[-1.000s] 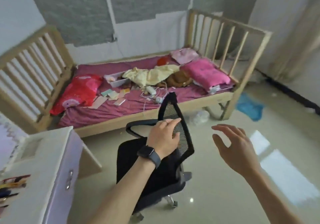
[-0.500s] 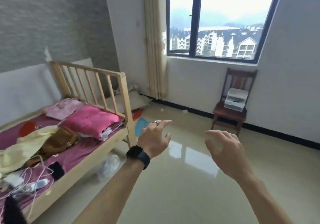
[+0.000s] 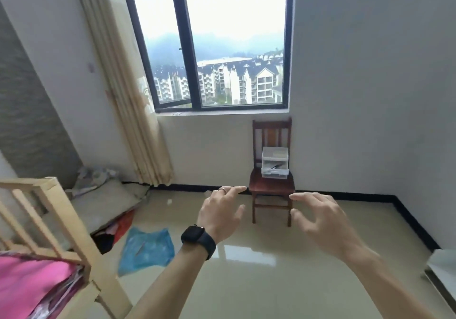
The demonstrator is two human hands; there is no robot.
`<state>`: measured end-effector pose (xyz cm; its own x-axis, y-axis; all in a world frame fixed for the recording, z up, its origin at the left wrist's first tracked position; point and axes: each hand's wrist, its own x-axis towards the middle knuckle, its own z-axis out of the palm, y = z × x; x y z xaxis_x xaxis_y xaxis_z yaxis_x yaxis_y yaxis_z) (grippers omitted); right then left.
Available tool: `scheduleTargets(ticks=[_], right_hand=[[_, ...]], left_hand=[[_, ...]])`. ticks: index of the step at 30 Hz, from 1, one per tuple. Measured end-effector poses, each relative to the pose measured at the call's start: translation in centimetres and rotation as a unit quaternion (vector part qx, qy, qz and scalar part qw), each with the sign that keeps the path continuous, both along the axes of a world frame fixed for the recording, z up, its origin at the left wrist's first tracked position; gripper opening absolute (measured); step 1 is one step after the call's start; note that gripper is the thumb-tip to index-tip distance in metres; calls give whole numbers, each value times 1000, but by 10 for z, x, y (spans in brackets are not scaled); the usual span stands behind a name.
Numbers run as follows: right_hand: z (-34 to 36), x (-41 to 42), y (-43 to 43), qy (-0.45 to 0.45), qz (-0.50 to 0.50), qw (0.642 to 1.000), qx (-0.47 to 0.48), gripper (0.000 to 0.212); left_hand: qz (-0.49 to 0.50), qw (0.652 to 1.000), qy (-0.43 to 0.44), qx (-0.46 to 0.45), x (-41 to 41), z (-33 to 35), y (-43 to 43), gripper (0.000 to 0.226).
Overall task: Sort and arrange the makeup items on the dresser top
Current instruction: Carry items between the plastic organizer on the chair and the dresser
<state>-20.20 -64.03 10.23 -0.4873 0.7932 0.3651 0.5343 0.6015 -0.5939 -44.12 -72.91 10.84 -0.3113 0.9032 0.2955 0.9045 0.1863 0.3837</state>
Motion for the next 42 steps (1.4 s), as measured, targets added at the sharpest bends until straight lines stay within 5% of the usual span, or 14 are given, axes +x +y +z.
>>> scheduleTargets(ticks=[10,19,42], right_hand=[[-28,-28,220,0,-53,998,-27,32],[-62,-59,420,-21,-44,995,-90,30],[-236,-226,787,-160,-72,928,-330,33]], left_hand=[[-59,998,4,-9,-39,-18,245,47],[-10,998,-40,-44,-84,-62,431,47],[-24,934,-159,-319,-261,-275,828,51]])
